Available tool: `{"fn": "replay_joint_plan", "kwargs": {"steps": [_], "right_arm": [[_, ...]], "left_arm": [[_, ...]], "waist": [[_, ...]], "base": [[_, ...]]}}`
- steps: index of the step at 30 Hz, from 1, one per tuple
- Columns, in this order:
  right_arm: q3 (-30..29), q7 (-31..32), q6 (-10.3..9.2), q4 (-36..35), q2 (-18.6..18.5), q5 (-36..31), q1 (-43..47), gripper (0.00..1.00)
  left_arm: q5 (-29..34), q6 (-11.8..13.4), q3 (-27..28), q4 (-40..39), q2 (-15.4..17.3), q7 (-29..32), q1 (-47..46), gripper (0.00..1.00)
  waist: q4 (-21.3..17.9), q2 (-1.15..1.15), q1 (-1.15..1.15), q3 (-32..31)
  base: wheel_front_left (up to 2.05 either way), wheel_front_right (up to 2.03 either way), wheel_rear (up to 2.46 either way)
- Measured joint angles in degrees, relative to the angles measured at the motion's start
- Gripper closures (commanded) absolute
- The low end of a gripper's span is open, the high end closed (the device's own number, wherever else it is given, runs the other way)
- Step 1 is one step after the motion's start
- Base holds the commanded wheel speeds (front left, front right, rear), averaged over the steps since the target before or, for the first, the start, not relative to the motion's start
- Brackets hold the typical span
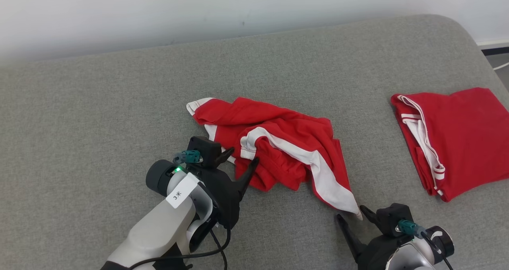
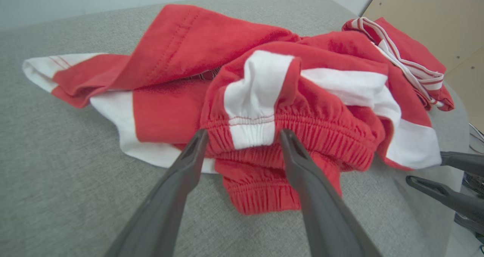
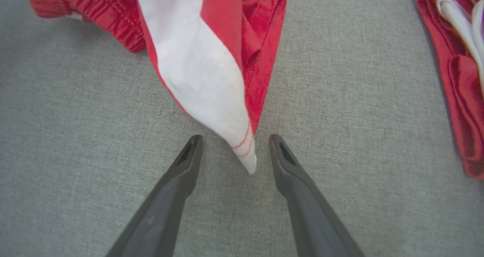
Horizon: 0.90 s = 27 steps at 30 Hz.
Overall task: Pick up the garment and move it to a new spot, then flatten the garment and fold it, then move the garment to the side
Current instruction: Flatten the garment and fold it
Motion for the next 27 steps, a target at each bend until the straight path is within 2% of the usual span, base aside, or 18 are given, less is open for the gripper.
{"fn": "replay_joint_plan", "kwargs": {"steps": [6, 10, 12, 13, 15, 21, 22, 23, 26, 27], "right_arm": [[0.8, 0.1, 0.43, 0.0, 0.5, 0.0, -0.1, 0.11], [0.9, 0.1, 0.49, 0.0, 0.5, 0.0, -0.2, 0.19], [0.9, 0.1, 0.51, 0.0, 0.5, 0.0, -0.2, 0.22], [0.9, 0.0, 0.51, 0.0, 0.5, 0.0, -0.2, 0.25], [0.9, 0.0, 0.51, 0.0, 0.6, 0.0, -0.2, 0.27], [0.9, 0.0, 0.51, 0.1, 0.6, 0.0, -0.2, 0.24], [0.9, 0.0, 0.51, 0.1, 0.6, 0.0, -0.2, 0.25], [0.9, 0.0, 0.51, 0.1, 0.6, 0.0, -0.2, 0.26], [0.9, 0.0, 0.51, 0.2, 0.6, 0.0, -0.2, 0.31], [0.9, 0.0, 0.51, 0.3, 0.6, 0.0, -0.3, 0.48]], "left_arm": [[-0.5, 0.0, -0.5, 0.2, 0.0, 0.4, -0.2, 0.00], [-0.7, 0.0, -0.8, 0.6, -0.1, 0.7, -0.2, 0.00], [-0.8, 0.0, -0.9, 1.0, -0.1, 0.8, -0.3, 0.04], [-0.8, 0.0, -0.9, 1.1, -0.1, 0.8, -0.3, 0.15], [-1.1, 0.0, -0.9, 1.5, -0.1, 0.9, -0.3, 0.29], [-2.3, 0.0, -1.1, 1.8, -0.2, 0.9, -1.2, 0.13], [-2.3, 0.0, -1.2, 1.8, -0.2, 0.9, -1.2, 0.15], [-2.3, 0.0, -1.3, 1.9, -0.2, 0.9, -1.2, 0.24], [-2.4, 0.0, -1.4, 1.9, -0.3, 0.9, -1.2, 0.31], [-2.5, 0.0, -1.4, 2.0, -0.3, 0.9, -1.2, 0.40]], "waist": [[-0.4, 0.00, 0.00, 0.2], [-0.9, 0.00, 0.00, 0.3], [-1.0, 0.00, 0.00, 0.4], [-1.1, 0.00, 0.00, 0.4], [-1.2, 0.00, 0.00, 0.4], [-1.2, 0.00, 0.00, 0.3], [-1.1, 0.00, 0.00, 0.3], [-1.1, 0.00, 0.00, 0.2], [-1.0, 0.00, 0.00, 0.2], [-1.0, 0.00, 0.00, 0.2]], "base": [[0.00, 0.00, 0.00], [0.00, 0.00, 0.00], [0.00, 0.00, 0.00], [0.00, 0.00, 0.00], [0.00, 0.00, 0.00], [0.00, 0.00, 0.00], [0.00, 0.00, 0.00], [0.00, 0.00, 0.00], [0.00, 0.00, 0.00], [0.00, 0.00, 0.00]]}}
